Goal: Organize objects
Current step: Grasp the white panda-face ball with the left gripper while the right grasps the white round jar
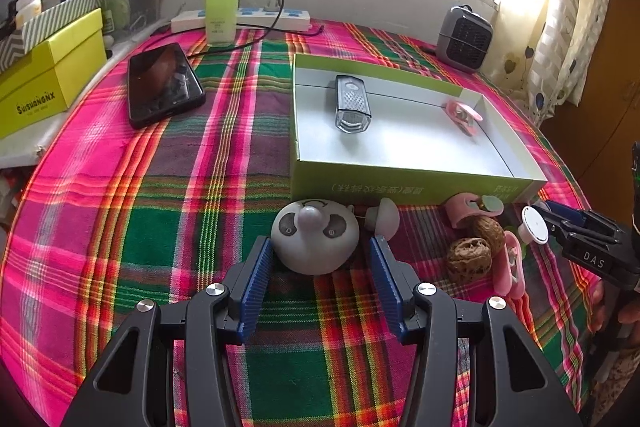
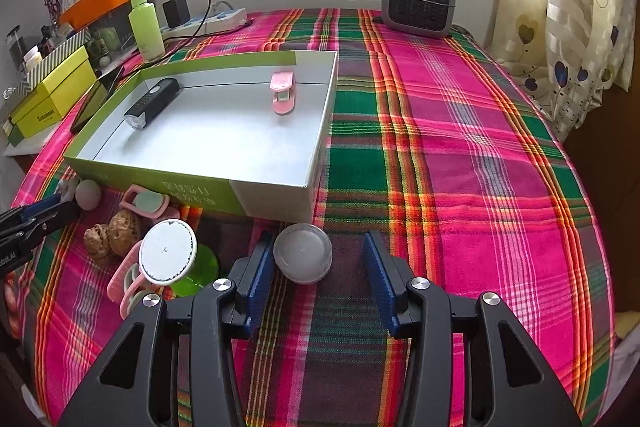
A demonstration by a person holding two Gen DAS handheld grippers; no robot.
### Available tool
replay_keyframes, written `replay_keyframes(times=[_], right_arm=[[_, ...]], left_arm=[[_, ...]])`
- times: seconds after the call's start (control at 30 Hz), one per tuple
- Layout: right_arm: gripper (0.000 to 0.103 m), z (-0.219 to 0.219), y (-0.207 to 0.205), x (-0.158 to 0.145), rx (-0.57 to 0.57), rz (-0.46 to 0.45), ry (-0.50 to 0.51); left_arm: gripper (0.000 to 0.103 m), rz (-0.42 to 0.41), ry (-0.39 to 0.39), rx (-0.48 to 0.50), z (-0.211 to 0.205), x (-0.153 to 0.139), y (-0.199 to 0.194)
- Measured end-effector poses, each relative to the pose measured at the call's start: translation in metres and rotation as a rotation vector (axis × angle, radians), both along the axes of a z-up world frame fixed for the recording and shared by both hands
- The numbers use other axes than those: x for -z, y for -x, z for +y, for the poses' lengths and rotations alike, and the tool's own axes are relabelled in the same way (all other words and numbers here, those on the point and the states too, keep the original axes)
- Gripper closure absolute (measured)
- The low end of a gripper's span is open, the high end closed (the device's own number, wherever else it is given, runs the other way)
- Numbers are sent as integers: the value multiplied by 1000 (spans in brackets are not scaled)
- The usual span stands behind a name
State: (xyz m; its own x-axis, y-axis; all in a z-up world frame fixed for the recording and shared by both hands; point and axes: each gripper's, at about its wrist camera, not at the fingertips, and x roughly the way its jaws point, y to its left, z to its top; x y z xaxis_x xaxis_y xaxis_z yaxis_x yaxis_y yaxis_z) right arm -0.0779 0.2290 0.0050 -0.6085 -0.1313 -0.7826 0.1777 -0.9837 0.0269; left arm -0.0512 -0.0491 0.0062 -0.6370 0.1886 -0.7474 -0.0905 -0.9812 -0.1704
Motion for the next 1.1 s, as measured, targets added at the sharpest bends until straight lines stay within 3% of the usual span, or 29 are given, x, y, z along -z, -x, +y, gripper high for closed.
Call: replay_keyframes(times=[0.97, 1.1], right_arm=[[57, -2, 3, 0, 3, 1, -12], [63, -2, 3, -1, 7, 2, -13]], left_arm=[[58, 4, -50, -35, -9, 0, 9], [58, 4, -48, -35, -9, 0, 9]])
